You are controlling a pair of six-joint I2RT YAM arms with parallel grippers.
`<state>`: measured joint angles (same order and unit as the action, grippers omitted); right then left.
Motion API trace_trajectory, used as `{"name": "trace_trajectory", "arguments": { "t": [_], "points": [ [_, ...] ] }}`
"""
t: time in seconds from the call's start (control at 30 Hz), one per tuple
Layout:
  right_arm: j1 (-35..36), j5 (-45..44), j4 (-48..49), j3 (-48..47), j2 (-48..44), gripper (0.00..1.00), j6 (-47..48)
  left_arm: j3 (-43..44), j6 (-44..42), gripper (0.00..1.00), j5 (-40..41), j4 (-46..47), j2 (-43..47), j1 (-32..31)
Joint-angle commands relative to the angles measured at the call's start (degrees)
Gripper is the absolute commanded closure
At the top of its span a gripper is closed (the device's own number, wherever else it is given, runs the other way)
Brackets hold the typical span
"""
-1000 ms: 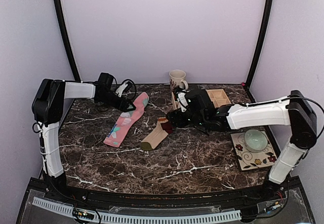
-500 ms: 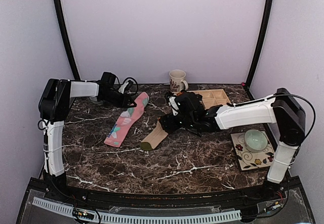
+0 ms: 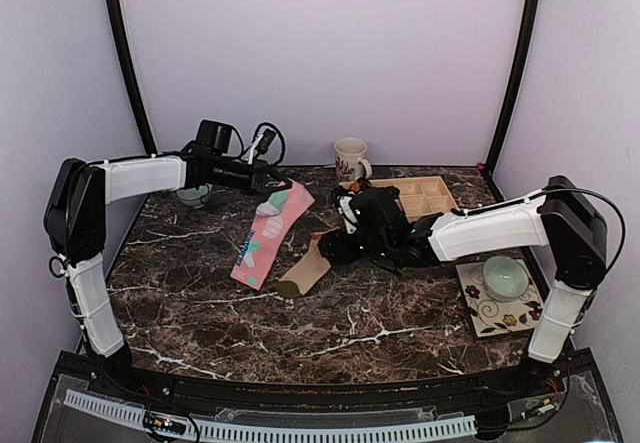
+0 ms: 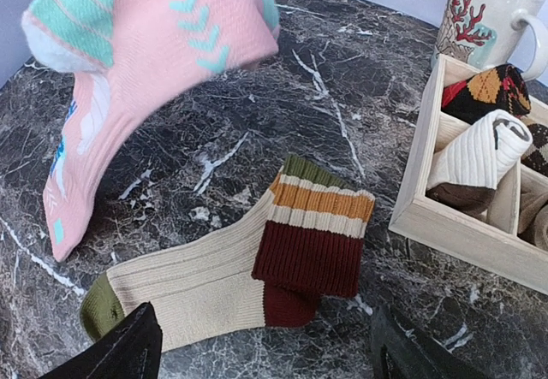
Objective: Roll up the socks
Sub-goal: Adjust the sock at the center of the board, then pick up the sock from the center of the board.
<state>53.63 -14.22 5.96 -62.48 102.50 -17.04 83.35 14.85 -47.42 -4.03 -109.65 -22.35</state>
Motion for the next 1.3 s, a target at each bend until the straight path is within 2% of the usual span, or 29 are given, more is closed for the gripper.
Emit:
{"name": "trace_trajectory", "arguments": {
  "t": [0.0, 0.23, 0.3, 0.33, 0.37, 0.47, 0.57, 0.7, 0.8, 1.07, 1.27],
  "points": [
    [1.4, -1.7, 3.4, 0.1, -1.7, 0.16, -0.2, -4.7, 3.3, 1.0, 3.0, 6.2, 1.7, 1.0],
    [7.7, -2.6, 3.1, -8.2, 4.3, 0.14, 7.6, -11.6, 1.9, 0.98, 14.6, 10.0, 0.1, 5.3],
    [9.2, -0.4, 4.1, -9.1, 5.8, 0.14, 12.4, -13.7, -0.2, 0.88, 18.0, 10.6, 0.8, 5.8],
    [9.7, 1.4, 4.7, -9.4, 6.6, 0.15, 14.2, -14.7, -1.0, 0.79, 19.2, 10.9, 1.3, 5.8],
    [10.1, 4.3, 5.7, -9.4, 7.0, 0.15, 16.5, -15.7, -1.5, 0.65, 20.0, 11.3, 1.8, 5.8],
    [10.8, 13.3, 10.1, -8.4, 7.9, 0.16, 23.6, -17.1, -2.9, 0.44, 22.0, 10.9, 4.1, 6.2],
    [10.8, 19.1, 10.6, -10.3, 9.9, 0.16, 29.7, -16.7, -4.6, 0.24, 19.5, 8.4, 6.1, 8.1],
    [10.8, 24.1, 6.8, -16.1, 14.5, 0.21, 36.9, -12.9, -9.1, 0.03, 15.0, 0.0, 8.2, 12.7],
    [10.7, 26.3, 5.9, -19.4, 18.2, 0.22, 39.0, -13.3, -15.2, 0.01, 14.6, -5.1, 11.6, 15.0],
    [10.7, 31.4, 3.2, -28.0, 28.1, 0.37, 43.4, -19.1, -27.7, 0.01, 15.5, -14.5, 18.7, 16.9],
    [10.7, 29.8, 5.1, -29.2, 31.7, 0.42, 43.4, -20.1, -34.3, 0.03, 9.9, -20.5, 21.7, 22.0]
  ]
}}
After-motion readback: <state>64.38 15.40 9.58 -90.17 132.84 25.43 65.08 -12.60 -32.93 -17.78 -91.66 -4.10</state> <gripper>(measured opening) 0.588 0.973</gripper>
